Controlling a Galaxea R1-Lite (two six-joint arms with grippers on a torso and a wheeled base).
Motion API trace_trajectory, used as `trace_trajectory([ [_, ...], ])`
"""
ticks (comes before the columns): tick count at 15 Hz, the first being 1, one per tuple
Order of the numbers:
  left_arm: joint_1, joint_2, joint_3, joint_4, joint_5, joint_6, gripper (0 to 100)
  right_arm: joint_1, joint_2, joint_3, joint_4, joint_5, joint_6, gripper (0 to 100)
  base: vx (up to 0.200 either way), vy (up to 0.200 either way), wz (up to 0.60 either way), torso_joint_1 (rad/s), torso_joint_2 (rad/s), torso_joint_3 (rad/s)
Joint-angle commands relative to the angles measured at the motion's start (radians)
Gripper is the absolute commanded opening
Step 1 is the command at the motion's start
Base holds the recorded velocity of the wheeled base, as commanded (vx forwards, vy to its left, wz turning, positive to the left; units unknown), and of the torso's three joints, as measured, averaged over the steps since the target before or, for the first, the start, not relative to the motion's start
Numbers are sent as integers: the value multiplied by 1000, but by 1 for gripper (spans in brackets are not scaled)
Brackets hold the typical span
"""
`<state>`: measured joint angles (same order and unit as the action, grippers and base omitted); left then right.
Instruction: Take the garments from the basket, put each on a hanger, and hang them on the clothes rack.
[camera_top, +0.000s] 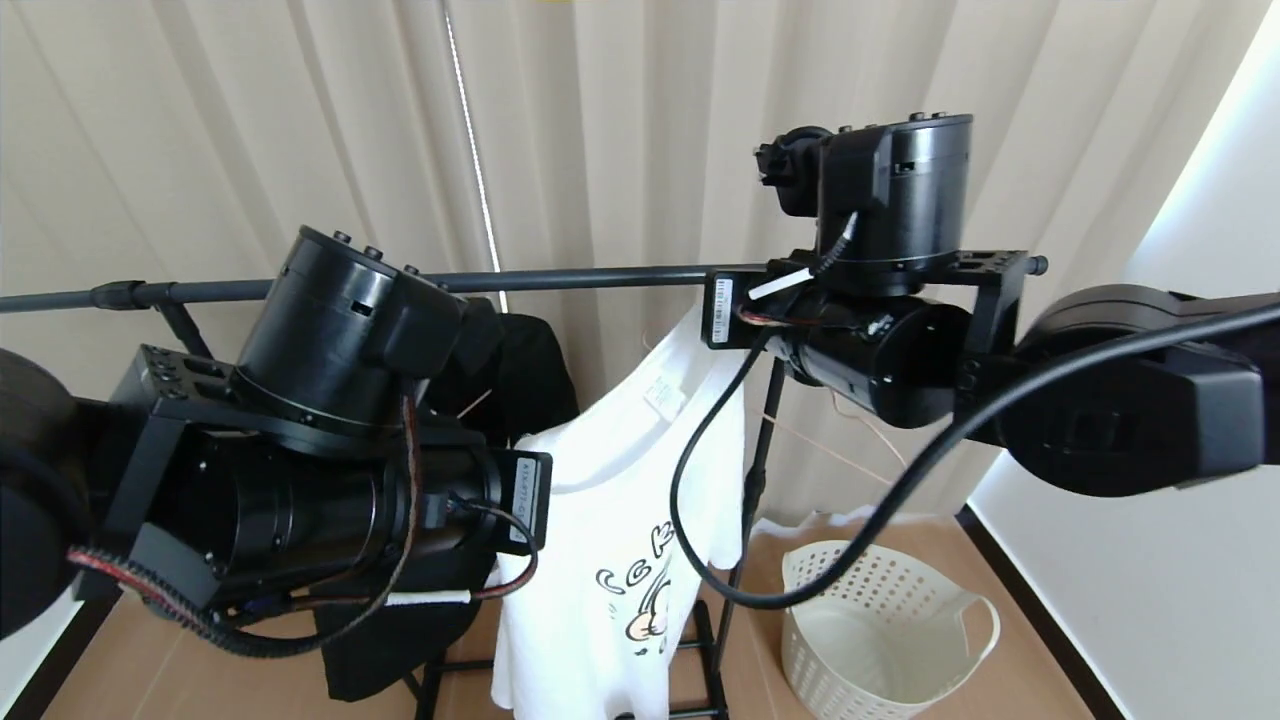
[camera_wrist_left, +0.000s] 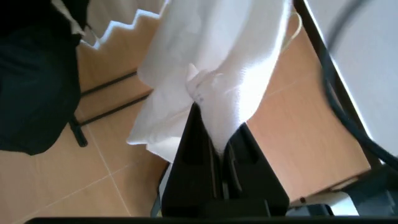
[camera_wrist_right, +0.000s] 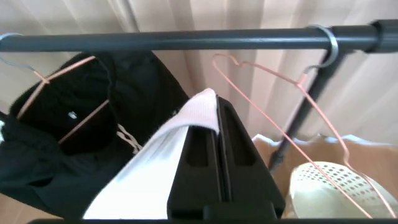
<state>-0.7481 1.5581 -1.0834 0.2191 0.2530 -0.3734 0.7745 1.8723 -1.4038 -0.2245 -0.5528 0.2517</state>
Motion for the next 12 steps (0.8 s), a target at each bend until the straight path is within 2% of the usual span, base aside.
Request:
trace_trajectory([
  [1, 47, 14, -26, -26, -1, 2, 0, 5, -142, 144, 2, -15, -57, 0, 0, 0, 0, 0, 0, 0],
  [3, 69, 60, -75, -69, -1, 18, 0, 32, -191, 247, 1, -75, -112, 0, 0, 0, 0, 0, 0, 0],
  [5, 70, 99, -115, -73, -1, 33, 0, 63, -206, 341, -4, -115, -104, 0, 0, 0, 0, 0, 0, 0],
  [7, 69, 111, -127, -75, -1, 62, 0, 63, -199, 362, -32, -133, -111, 0, 0, 0, 0, 0, 0, 0],
  [12, 70, 120, -156, -106, -3, 73, 0, 63, -211, 396, -29, -133, -147, 0, 0, 0, 0, 0, 0, 0],
])
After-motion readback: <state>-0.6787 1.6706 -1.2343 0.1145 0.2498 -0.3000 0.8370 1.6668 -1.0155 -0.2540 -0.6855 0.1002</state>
